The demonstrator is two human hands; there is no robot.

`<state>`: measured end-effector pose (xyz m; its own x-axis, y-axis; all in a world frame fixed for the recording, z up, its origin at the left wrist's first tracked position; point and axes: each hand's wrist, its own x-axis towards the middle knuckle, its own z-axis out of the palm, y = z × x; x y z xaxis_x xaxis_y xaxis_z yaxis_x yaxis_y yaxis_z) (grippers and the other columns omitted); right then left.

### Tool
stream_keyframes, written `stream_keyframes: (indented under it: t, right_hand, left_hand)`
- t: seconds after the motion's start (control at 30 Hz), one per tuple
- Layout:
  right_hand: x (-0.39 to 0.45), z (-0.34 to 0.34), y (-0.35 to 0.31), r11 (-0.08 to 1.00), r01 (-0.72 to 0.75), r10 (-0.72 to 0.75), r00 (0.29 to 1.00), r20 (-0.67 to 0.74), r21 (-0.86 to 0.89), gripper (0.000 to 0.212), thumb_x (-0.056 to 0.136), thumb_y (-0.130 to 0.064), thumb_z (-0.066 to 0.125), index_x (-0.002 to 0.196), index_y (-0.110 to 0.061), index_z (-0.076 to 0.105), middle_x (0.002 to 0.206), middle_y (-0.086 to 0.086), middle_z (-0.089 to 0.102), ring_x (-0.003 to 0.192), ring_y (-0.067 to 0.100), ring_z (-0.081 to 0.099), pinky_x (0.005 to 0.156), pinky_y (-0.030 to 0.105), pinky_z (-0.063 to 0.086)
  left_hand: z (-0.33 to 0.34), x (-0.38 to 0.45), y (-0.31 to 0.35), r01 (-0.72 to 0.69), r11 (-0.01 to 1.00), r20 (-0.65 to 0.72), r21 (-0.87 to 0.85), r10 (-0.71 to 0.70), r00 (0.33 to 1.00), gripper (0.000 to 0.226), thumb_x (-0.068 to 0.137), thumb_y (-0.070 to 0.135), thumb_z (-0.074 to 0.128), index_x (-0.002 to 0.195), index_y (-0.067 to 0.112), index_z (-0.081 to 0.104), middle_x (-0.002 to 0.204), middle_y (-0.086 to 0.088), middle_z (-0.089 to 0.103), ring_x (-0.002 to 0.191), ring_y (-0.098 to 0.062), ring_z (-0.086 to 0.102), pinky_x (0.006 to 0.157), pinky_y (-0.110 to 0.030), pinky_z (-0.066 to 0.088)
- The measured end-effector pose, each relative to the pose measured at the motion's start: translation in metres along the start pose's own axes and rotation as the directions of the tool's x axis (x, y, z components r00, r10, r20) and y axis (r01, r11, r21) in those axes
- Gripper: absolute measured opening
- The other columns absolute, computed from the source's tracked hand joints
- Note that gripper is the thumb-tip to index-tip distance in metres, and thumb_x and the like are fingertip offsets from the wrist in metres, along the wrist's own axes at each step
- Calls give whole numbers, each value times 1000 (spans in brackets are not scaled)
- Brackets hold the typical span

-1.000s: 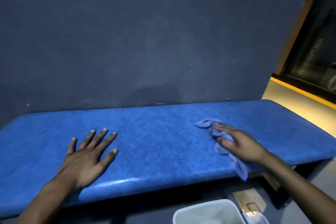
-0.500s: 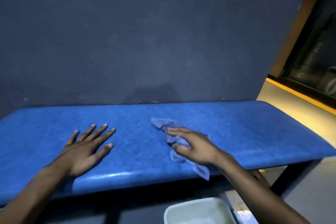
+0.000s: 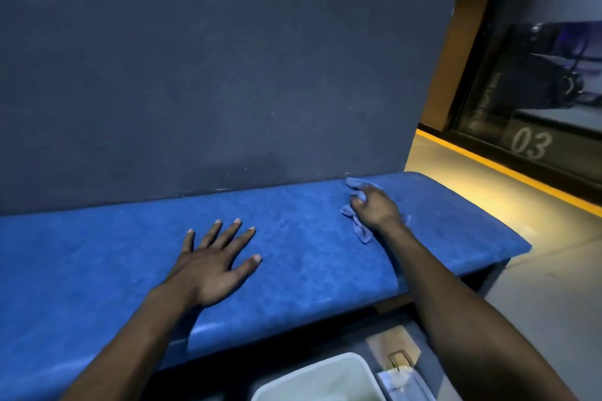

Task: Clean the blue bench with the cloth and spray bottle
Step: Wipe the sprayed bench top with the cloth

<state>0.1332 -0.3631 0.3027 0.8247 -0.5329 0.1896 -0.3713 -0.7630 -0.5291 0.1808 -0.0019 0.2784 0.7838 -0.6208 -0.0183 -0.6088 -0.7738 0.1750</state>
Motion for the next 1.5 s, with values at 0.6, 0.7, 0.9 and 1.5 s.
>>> stream_keyframes:
  t: [0.6, 0.7, 0.9, 1.5]
  right_hand:
    - [-17, -50, 35, 993, 42, -33, 996, 88, -106, 29, 94, -36, 42, 115, -29, 60, 94, -8, 73, 80, 6, 66, 77, 35, 47]
    - [18, -10, 9, 988, 112, -97, 986, 138, -107, 29, 85, -39, 38, 97, -19, 56, 81, -8, 67, 55, 10, 65, 60, 34, 53]
    - [-48, 26, -62, 882, 470, -459, 834, 306, 40, 31, 94, -23, 52, 123, -22, 64, 136, -10, 61, 126, 4, 53, 104, 19, 39]
    - [-15, 58, -101, 980, 196, -188, 966, 178, -28, 22, 90, -39, 40, 86, -25, 57, 86, 3, 71, 79, 21, 70, 62, 17, 42]
  left_hand:
    - [9, 3, -7, -4, 1000, -50, 16, 5, 999, 78, 78, 87, -1, 151, 59, -4, 163, 26, -13, 153, -8, -15, 122, -51, -9]
    - [7, 4, -7, -10, 1000, -44, 20, 11, 999, 82, 75, 87, -3, 151, 59, -3, 162, 27, -13, 153, -7, -14, 122, -50, -9]
    - [6, 4, -11, -27, 1000, -44, -5, 27, 999, 78, 79, 88, 4, 151, 59, 1, 163, 28, -7, 152, -3, -12, 123, -49, -6]
    - [-27, -119, -169, 283, 959, -97, -2, -282, 955, 85, 77, 90, 6, 154, 54, 6, 167, 19, -4, 152, -1, -7, 125, -43, -2]
